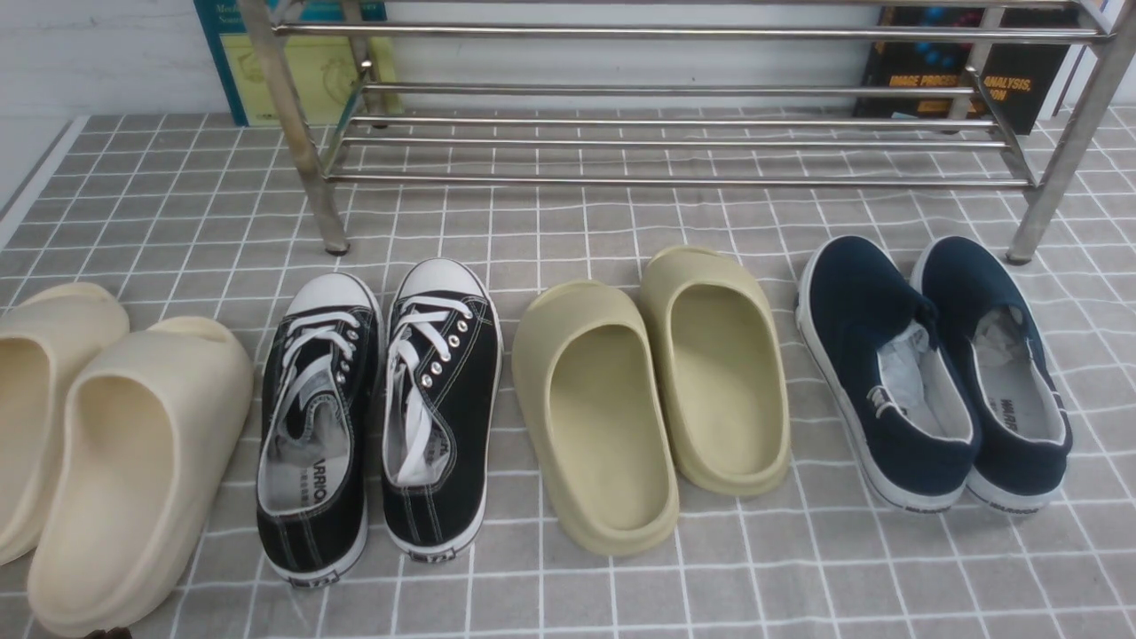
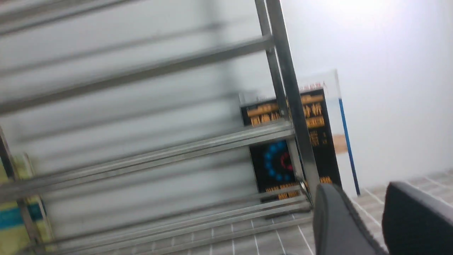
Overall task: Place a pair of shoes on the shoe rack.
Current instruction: Use the right arm to grab the shoe closest to it
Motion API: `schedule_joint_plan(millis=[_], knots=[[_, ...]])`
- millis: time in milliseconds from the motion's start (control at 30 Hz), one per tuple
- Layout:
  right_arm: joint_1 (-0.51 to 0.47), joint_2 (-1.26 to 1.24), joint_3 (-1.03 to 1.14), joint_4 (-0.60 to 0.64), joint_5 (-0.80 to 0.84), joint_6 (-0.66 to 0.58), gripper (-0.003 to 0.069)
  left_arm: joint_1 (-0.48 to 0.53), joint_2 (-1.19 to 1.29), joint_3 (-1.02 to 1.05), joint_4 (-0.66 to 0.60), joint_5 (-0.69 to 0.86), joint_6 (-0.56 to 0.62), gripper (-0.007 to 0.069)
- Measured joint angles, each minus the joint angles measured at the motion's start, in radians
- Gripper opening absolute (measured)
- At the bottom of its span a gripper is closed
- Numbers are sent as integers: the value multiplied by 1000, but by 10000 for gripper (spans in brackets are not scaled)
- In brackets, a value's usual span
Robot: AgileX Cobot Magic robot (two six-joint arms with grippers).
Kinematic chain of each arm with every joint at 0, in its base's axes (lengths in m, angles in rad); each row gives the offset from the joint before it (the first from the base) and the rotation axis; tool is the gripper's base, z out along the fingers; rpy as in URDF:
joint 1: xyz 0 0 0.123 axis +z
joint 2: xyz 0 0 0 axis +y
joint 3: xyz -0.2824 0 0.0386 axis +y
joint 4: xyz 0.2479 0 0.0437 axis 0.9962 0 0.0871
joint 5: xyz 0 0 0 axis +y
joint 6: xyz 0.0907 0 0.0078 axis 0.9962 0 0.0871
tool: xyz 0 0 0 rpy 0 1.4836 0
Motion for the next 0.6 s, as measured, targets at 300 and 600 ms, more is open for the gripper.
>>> schedule_joint_plan(millis=[300,600], knots=[[0,45,-156,-4,-51,23,89,0,0,0,0,0,0,78],[0,525,-478,-11,188,-142,6,0,0,0,0,0,0,78]])
